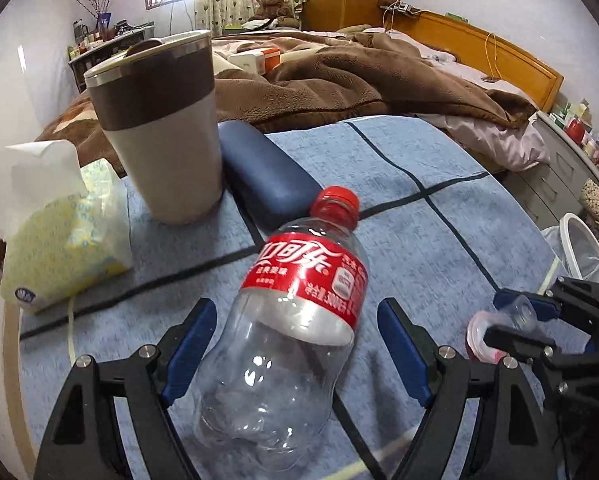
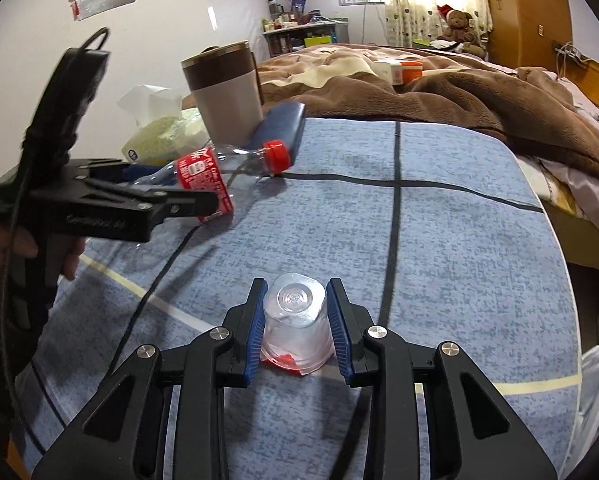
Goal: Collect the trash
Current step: 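Grasp the Coca-Cola bottle with the left tool while the right tool grasps the clear lid, then carry the bottle and clear lid over the white bin with both tools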
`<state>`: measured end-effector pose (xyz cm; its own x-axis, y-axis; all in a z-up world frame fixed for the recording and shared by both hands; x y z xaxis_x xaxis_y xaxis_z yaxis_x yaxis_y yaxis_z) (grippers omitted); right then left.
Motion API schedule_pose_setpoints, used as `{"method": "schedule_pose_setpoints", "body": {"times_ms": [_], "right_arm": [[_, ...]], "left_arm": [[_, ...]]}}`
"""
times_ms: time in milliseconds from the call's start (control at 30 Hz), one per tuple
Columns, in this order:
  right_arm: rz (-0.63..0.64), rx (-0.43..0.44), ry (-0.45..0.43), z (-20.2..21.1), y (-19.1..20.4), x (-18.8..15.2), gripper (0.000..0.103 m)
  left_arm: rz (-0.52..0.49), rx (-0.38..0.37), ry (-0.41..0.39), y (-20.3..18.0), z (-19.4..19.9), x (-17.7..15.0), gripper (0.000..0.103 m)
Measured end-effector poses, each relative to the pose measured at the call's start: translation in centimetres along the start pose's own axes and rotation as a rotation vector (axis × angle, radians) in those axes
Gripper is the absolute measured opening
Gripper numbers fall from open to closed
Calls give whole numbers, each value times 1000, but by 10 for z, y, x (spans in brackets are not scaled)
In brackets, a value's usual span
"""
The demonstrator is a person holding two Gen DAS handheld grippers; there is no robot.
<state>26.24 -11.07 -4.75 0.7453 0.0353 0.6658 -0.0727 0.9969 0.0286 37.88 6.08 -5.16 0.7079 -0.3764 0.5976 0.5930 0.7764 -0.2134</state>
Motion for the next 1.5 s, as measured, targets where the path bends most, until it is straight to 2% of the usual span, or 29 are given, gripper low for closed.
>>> {"method": "schedule_pose_setpoints", "body": {"times_ms": [100,167,367,500,600,1033,1500], "right_arm": [[-15,-1,2,0,-4,0,31],[-16,1,-2,1,-3,1,31],[-14,-2,-13,6,-6,-1,31],[-28,-3,-21,10,-12,-3,31],[-39,-9,-36,16,-16,-4,31],[-101,-32,-77,45,-46,-15,31],[-194,-110,-178,110,-104,-33,31]], "left_arm": [[21,21,-2,-3,-2,1,81],[35,69,12,-2,-7,1,78],[90,69,27,-3,-16,3,78],[103,109,34,-9,-20,1,75],[120,84,9,-16,-17,-2,66],[129,63,-73,-62,7,-18,66],[52,3,-180,-153,38,-24,66]]}}
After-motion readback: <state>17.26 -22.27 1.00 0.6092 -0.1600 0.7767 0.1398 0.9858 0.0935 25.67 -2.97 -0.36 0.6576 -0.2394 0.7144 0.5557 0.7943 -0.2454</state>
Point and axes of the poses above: each gripper's, at about its wrist camera, not at the fingertips, and z roughly against the way its jaws point, y to its left, x to its top, the point moved 2 cm from there along -z, roughly the way its jaws point, and after that the axes turned 12 degrees about -x, right-handed, at the moved point
